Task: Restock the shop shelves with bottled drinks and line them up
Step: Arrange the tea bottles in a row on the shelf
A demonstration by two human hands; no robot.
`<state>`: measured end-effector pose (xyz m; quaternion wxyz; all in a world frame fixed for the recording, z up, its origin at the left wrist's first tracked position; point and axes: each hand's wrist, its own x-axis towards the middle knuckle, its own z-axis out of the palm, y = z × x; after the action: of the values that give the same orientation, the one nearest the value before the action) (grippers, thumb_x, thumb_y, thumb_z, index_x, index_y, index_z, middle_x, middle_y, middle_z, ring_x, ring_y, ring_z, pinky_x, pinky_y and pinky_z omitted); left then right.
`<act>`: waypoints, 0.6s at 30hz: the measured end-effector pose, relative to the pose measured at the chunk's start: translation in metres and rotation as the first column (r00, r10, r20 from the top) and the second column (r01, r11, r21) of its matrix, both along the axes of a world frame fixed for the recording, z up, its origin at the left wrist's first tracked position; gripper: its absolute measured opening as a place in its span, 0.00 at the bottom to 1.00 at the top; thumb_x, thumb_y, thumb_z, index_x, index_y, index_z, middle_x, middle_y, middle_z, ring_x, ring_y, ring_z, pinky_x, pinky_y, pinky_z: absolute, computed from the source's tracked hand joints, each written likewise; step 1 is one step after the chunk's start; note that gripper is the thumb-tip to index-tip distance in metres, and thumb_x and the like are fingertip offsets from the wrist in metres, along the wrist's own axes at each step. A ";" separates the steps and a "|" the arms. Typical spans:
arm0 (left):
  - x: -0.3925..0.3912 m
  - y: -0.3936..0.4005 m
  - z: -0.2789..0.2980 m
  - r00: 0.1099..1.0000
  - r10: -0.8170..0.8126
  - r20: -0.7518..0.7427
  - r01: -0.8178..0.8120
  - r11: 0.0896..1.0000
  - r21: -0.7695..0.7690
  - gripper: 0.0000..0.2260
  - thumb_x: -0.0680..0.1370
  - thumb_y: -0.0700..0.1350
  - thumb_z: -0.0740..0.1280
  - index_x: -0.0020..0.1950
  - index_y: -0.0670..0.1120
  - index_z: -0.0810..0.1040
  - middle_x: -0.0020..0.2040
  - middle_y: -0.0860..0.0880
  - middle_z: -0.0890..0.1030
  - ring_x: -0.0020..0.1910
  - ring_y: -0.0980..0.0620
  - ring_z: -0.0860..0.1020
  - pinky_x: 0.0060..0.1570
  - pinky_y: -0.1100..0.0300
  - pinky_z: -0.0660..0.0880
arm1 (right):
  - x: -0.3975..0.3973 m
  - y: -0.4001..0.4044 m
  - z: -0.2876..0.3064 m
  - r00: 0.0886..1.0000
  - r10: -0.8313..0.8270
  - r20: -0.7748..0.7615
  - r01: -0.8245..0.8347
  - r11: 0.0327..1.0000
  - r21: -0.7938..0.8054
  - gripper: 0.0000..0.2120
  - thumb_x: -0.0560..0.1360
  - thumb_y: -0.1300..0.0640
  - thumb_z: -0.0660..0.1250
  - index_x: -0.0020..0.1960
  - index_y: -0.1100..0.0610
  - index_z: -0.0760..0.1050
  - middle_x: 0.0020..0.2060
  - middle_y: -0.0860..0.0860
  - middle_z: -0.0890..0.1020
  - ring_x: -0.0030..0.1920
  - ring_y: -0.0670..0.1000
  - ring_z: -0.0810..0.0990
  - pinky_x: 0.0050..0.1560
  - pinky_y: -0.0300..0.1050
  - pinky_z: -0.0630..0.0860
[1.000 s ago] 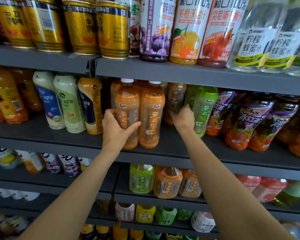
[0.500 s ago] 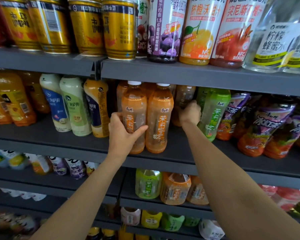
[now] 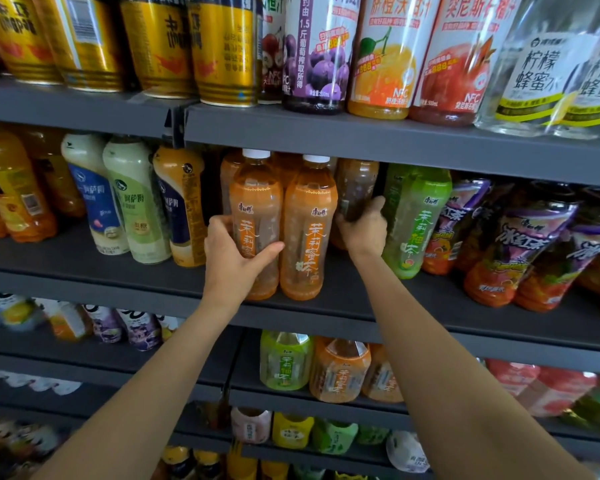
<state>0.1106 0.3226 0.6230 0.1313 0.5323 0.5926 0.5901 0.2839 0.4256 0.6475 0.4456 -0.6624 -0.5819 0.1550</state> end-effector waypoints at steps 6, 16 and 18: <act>0.000 0.000 0.000 1.000 -0.006 0.010 0.006 1.000 -0.007 0.32 0.62 0.59 0.74 0.56 0.50 0.62 0.58 0.46 0.72 0.61 0.47 0.71 0.60 0.50 0.72 | -0.002 -0.002 -0.003 0.997 -0.077 -0.012 0.077 0.997 -0.009 0.31 0.72 0.54 0.70 0.67 0.63 0.58 0.62 0.61 0.72 0.59 0.63 0.75 0.52 0.56 0.73; 0.000 0.001 -0.001 1.000 -0.006 0.010 0.006 1.000 0.011 0.30 0.64 0.52 0.77 0.57 0.50 0.62 0.59 0.46 0.72 0.61 0.47 0.71 0.59 0.54 0.71 | 0.003 -0.009 -0.014 0.993 -0.091 0.074 0.090 0.996 0.021 0.20 0.73 0.52 0.68 0.59 0.61 0.67 0.58 0.59 0.75 0.56 0.63 0.77 0.48 0.55 0.74; 0.000 0.002 -0.001 1.000 -0.009 0.014 0.009 1.000 0.010 0.30 0.64 0.53 0.77 0.56 0.50 0.62 0.58 0.46 0.72 0.61 0.47 0.71 0.60 0.52 0.71 | 0.003 -0.008 -0.015 0.996 -0.085 0.040 0.086 0.996 -0.026 0.23 0.73 0.52 0.69 0.61 0.61 0.65 0.59 0.60 0.74 0.58 0.62 0.76 0.50 0.55 0.74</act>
<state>0.1104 0.3242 0.6217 0.1356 0.5315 0.5861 0.5963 0.2870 0.4179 0.6324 0.4314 -0.6958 -0.5591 0.1309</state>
